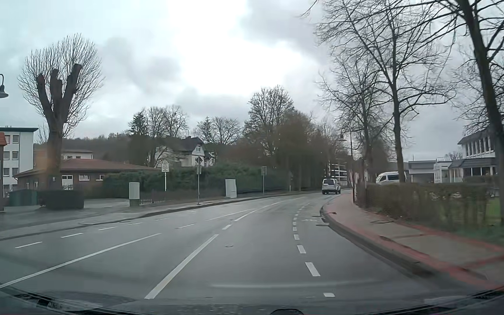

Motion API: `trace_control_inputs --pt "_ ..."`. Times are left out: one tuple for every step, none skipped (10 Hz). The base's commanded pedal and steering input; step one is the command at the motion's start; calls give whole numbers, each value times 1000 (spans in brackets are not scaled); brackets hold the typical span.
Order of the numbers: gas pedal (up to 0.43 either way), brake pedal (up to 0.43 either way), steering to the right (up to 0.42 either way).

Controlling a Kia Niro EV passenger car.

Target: Follow the waypoints while adhering to traffic rules and regulations

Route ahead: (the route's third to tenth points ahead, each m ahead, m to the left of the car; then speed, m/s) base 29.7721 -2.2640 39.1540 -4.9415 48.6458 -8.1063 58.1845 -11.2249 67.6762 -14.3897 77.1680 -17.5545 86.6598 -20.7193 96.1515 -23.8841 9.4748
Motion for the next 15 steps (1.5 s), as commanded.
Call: trace_control_inputs --pt "350 0 -30" --pt "331 0 -10" --pt "299 0 6" --pt "268 0 13" --pt "248 0 15" --pt "240 0 20" --pt "228 0 30" --pt "209 0 41" --pt "197 0 46" --pt "197 0 50" --pt "189 0 55" --pt "177 0 56" --pt "169 0 56" --pt "169 0 57" --pt "169 0 60"
